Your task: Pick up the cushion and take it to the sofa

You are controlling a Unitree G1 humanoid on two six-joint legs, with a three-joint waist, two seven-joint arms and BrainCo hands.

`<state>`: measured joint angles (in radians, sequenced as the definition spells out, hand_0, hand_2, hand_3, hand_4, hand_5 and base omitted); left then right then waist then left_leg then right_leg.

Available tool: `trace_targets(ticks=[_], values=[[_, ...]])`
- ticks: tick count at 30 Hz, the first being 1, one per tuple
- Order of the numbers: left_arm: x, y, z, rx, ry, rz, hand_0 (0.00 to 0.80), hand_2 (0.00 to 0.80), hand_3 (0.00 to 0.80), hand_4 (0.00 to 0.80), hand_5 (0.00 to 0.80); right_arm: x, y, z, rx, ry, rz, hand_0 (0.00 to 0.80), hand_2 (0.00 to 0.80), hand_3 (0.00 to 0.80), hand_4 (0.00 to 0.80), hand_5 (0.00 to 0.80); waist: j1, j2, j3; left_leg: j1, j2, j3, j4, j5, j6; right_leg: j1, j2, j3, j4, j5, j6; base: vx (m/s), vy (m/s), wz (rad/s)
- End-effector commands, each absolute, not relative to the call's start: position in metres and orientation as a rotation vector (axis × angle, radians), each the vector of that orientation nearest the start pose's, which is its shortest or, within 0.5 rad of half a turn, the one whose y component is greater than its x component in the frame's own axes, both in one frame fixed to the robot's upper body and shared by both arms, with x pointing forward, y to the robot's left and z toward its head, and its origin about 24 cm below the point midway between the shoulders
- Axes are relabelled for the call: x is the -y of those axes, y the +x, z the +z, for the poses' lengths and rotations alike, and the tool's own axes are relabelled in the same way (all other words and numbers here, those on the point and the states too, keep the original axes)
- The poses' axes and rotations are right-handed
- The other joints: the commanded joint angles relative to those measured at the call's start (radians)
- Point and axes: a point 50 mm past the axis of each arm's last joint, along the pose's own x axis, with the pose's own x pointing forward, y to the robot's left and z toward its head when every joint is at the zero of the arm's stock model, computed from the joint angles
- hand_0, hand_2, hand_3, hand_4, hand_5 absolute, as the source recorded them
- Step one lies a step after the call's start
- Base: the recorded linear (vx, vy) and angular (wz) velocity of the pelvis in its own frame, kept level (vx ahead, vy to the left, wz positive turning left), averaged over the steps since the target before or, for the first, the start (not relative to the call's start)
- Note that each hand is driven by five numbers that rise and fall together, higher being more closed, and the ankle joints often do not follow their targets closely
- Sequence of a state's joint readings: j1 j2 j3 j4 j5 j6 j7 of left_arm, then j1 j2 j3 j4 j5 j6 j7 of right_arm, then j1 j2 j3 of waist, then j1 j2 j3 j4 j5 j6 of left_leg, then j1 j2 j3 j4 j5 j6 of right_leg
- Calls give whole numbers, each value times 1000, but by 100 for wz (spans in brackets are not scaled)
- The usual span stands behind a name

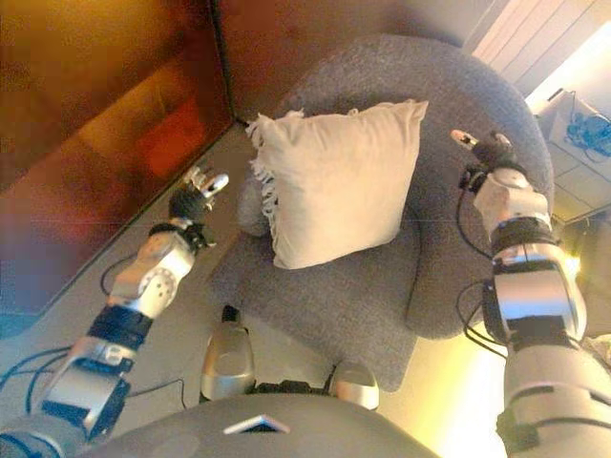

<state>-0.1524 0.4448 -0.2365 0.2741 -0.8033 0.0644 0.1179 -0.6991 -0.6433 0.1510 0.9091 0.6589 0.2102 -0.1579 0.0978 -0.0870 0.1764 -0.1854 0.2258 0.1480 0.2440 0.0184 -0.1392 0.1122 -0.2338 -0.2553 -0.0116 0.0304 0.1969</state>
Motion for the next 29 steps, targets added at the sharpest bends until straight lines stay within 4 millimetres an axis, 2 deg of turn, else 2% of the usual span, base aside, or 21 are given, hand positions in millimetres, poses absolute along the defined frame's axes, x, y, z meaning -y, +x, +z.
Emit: trace_targets(ticks=[1,3,8,12,16,20,23,26,29], values=[[-206,262,27,-146,-420,-74,0,0,0,0,0,307,337,90,-171,93,-331,0,0,0,0,0,2,30,-85,138,62,21,-85,6,-56,-69,-79,21,33,61,65,-16,74,-8],[-212,252,21,-142,-458,-73,0,0,0,0,0,294,325,74,-148,170,-269,0,0,0,0,0,-11,35,-93,160,48,34,-107,3,-46,-76,-80,24,28,68,65,-16,69,-7],[-214,226,3,-148,-649,-48,0,0,0,0,0,250,278,23,-121,430,-112,0,0,0,0,0,-48,48,-108,209,13,65,-190,14,-24,-92,-74,16,12,85,64,-39,40,-11],[-210,213,-5,-147,-633,-31,0,0,0,0,0,210,255,4,-119,621,-20,0,0,0,0,0,-72,48,-107,222,-8,76,-229,20,-17,-100,-63,2,-10,101,63,-111,-12,-3],[-200,197,-24,-246,-731,-44,0,0,0,0,0,174,232,-22,-217,824,102,0,0,0,0,0,-90,50,-103,229,-23,93,-248,19,-10,-108,-56,-9,-31,114,62,-128,5,-2],[-199,188,-28,-241,-684,-70,0,0,0,0,0,164,214,-39,-274,963,82,0,0,0,0,0,-103,57,-107,241,-31,103,-257,16,-4,-105,-48,-10,-40,116,59,-64,27,-4],[-203,188,-24,-215,-660,-25,0,0,0,0,0,159,202,-50,-340,969,93,0,0,0,0,0,-111,63,-107,243,-33,110,-254,14,0,-108,-44,-4,-37,112,55,-52,28,-10],[-200,198,-21,-214,-646,-23,0,0,0,0,0,153,205,-47,-334,901,146,0,0,0,0,0,-112,63,-101,232,-39,106,-258,21,0,-116,-42,-6,-36,112,51,-84,0,-8],[-194,206,-17,-215,-654,-43,0,0,0,0,0,155,215,-38,-283,868,149,0,0,0,0,0,-105,59,-95,217,-41,100,-262,23,-3,-127,-40,-14,-40,114,50,-122,-19,-1]])
